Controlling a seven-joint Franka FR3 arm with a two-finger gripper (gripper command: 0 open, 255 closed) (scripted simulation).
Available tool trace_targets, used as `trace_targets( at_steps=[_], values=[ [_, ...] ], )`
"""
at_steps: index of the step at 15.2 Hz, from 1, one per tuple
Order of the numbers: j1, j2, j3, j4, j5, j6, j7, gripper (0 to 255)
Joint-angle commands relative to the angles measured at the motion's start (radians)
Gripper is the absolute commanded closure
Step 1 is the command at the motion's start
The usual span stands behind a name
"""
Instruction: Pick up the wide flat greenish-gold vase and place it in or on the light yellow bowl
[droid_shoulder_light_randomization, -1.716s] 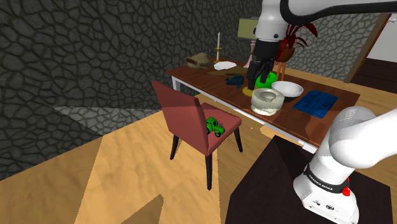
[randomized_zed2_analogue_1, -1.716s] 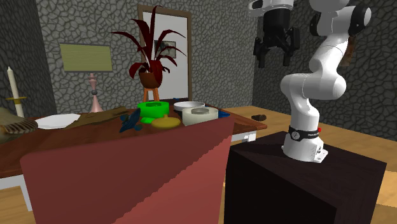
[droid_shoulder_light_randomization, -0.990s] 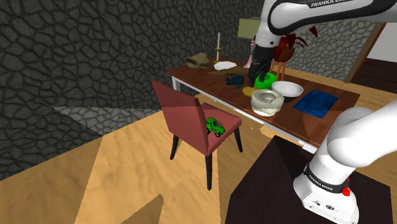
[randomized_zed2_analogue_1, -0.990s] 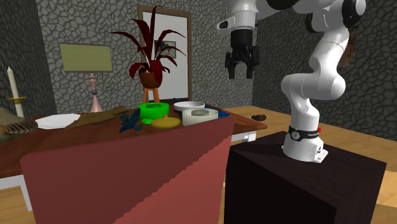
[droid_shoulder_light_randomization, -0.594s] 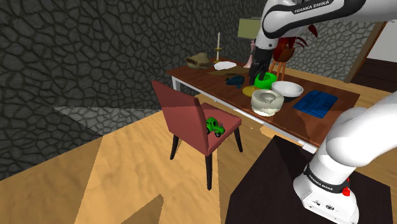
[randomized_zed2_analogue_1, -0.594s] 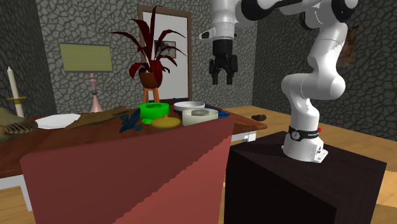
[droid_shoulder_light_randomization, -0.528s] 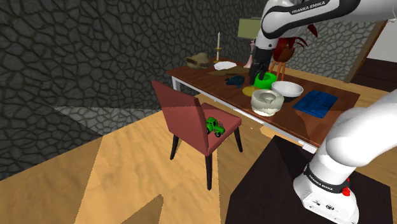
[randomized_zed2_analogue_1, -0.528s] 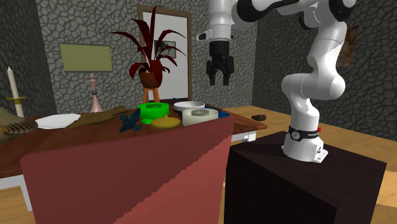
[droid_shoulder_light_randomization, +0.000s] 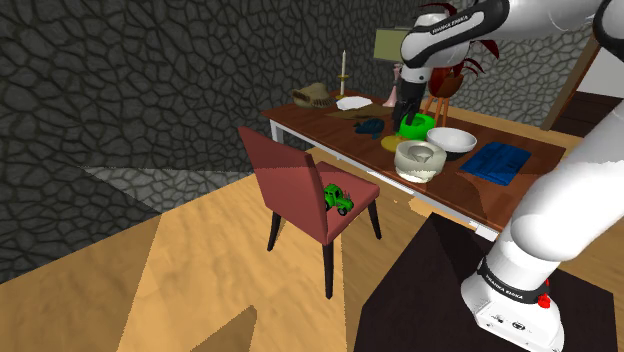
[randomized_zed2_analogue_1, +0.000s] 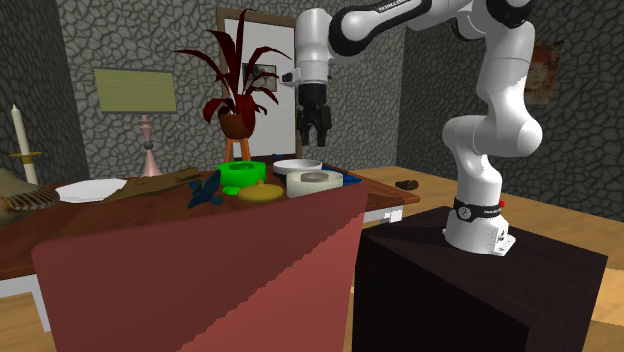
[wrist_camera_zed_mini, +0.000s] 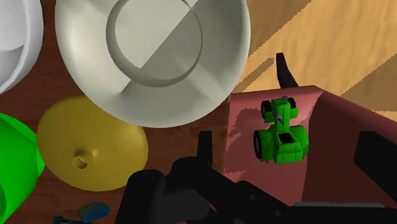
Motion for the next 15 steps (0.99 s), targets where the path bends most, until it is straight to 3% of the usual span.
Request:
trace_targets(
  at_steps=[1,8,15],
  values=[
    [-0.008,0.076,-0.031,0.054,0.029,0.014,-0.057,0],
    [-0.071,0.350,-0.094,0.276,0.171,0.020,-0.244,0],
    [-0.203,0.641,-0.086,0.577,0.311,-0.042,-0.383,0]
  ],
)
